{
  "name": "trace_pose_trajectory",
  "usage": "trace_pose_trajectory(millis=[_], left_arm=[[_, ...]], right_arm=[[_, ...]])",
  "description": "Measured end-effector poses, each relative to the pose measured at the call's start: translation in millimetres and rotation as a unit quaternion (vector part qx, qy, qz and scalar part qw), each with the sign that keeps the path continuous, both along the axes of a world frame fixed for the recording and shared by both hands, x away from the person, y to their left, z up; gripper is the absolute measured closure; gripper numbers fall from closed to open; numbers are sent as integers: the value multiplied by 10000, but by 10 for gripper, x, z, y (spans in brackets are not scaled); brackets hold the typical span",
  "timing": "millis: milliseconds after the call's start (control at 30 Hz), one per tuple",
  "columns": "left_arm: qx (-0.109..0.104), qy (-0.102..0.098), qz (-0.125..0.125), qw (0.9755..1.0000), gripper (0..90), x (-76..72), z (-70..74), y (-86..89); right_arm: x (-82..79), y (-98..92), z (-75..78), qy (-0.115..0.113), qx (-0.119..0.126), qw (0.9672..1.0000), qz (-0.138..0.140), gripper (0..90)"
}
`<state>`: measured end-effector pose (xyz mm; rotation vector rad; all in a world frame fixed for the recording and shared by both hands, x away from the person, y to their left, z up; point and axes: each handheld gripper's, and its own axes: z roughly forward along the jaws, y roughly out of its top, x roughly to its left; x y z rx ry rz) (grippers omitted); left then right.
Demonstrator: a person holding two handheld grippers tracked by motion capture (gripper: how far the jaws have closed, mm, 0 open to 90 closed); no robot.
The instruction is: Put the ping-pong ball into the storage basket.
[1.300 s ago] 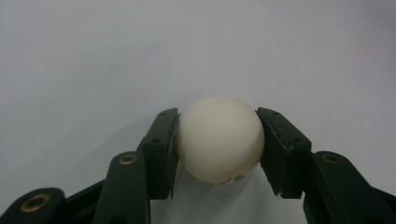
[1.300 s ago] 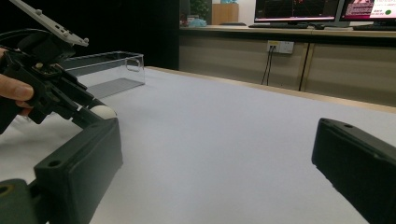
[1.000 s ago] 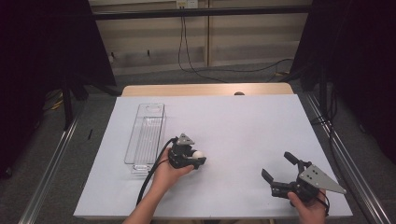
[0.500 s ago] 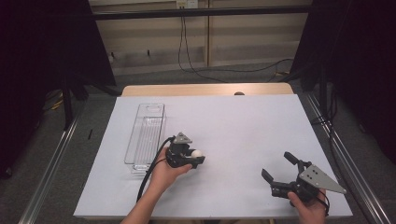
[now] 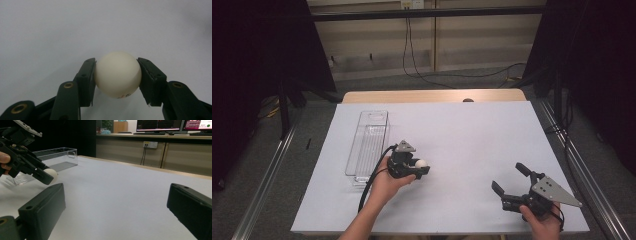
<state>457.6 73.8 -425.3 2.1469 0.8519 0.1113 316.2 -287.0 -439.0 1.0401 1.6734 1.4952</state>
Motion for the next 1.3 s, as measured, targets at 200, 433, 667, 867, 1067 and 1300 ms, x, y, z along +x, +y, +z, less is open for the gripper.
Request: trace_pose_trajectory(millis=[200,433,667,867,1067,1300], left_arm=[[-66,-14,17,10000,510,7,68,9],[-44,8,-25,10000,510,13,85,26],[-2,-19,22,10000,511,21,122,48],[-11,-58,50,10000,511,25,176,52],[76,-46,-1,10000,511,41,232,70],[68,-46,29,10000,511,48,266,86]], right_arm=[[1,1,-2,2,-6,10000,11,13],[3,2,-2,3,-9,10000,40,13],[1,9,-3,7,-26,10000,6,13],[1,8,-5,24,-26,10000,23,13],[6,10,-7,18,-19,10000,4,14],[8,11,-8,23,-9,10000,-23,14]])
